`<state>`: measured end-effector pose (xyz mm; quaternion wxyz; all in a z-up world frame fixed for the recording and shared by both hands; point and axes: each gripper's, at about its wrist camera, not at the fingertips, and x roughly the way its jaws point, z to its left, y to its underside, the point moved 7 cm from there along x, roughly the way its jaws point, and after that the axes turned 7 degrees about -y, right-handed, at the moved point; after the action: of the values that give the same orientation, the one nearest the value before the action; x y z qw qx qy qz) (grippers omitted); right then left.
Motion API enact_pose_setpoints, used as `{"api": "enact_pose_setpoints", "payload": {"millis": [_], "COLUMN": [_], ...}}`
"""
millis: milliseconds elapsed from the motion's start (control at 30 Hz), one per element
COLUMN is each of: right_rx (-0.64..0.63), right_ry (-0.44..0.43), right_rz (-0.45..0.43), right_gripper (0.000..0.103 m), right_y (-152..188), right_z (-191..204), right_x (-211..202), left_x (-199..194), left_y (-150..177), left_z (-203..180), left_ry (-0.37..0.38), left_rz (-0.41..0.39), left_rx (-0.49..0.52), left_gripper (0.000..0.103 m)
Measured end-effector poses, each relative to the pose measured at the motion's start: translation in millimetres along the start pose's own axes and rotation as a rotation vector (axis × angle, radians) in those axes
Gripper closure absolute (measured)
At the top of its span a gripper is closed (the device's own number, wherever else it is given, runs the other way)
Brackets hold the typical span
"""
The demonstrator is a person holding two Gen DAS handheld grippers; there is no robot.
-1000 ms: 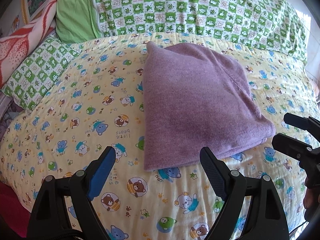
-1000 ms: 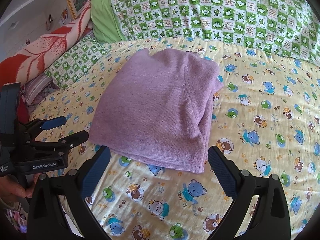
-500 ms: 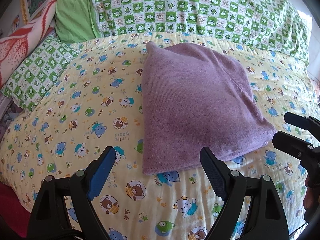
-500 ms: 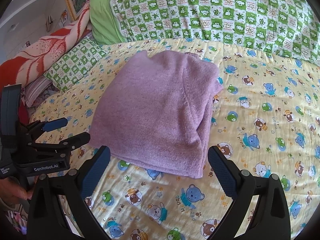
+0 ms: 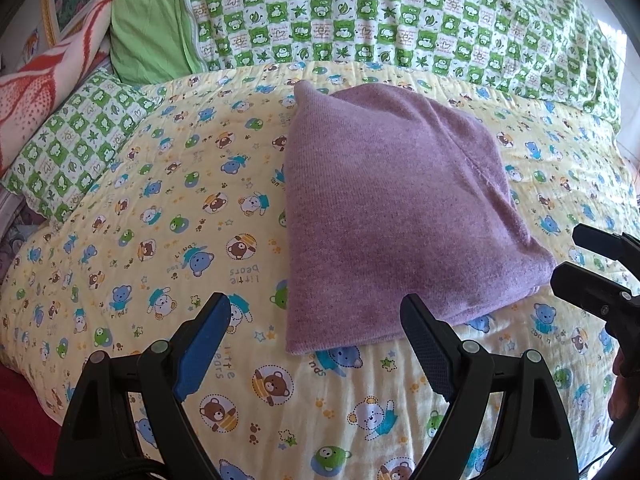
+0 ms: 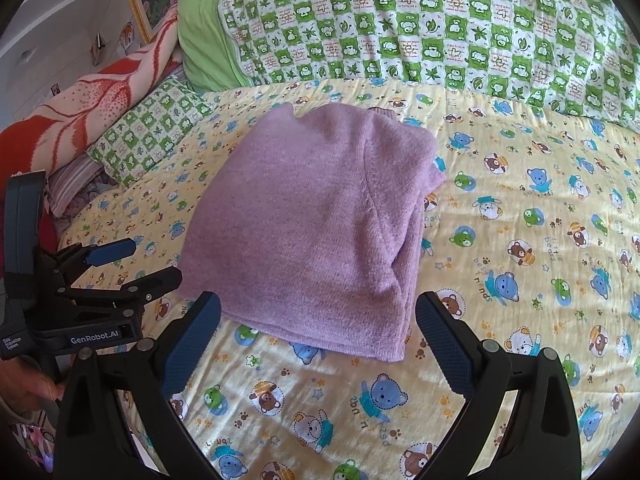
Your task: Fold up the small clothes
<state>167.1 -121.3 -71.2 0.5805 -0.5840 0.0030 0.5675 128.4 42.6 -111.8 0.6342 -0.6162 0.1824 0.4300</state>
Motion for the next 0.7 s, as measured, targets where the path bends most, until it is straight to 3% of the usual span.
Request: {"api": "enact_pose_setpoints", "payload": {"millis": [700], "right_rx": [0.033], "right_ry": [0.015], "right_rz": [-0.005], "right_gripper": [0.005], "right_y": [-3.0], "right_z": [-7.5], "right_x": [-0.5], "left_x": [1.5], "left_y": [-9.8], "left_z": [-1.4], "left_ry": [-0.008], "left_rz": [-0.003], "left_rx": [0.004], "left_gripper": [0.016]}}
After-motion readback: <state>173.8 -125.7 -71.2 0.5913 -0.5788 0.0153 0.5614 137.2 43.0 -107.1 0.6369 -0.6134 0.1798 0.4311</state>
